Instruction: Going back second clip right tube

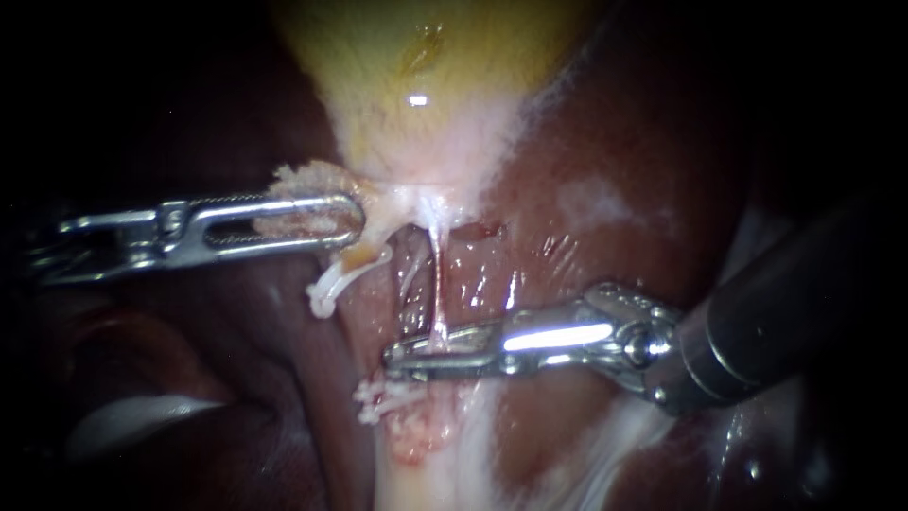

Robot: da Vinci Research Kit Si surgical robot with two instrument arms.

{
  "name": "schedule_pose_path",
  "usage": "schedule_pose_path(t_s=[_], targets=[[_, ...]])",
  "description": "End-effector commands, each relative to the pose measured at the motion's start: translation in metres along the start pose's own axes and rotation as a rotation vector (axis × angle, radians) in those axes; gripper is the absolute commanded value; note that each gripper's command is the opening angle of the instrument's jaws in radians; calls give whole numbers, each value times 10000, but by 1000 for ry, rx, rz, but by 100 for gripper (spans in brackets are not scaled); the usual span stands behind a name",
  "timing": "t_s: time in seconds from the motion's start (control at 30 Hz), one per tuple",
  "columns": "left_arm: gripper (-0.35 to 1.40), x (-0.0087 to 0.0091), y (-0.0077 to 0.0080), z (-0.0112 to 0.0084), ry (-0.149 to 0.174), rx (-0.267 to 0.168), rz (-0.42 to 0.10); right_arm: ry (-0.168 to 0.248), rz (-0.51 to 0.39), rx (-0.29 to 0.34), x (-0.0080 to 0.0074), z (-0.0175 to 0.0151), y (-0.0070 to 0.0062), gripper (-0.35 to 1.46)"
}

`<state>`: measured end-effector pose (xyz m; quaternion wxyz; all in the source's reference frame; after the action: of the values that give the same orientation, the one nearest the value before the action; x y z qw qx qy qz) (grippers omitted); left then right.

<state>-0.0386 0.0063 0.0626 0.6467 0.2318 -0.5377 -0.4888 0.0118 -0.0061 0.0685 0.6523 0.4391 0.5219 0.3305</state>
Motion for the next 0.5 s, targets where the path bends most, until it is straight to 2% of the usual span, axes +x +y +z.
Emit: schedule_pose_path(t_s=[0.03, 0.5], targets=[[-35, 0, 0, 0, 0, -1, 0, 1, 0, 0, 0, -1, 1, -35], [-35, 2, -1, 1, -1, -2, 1, 1, 0, 0, 0, -1, 1, -35]])
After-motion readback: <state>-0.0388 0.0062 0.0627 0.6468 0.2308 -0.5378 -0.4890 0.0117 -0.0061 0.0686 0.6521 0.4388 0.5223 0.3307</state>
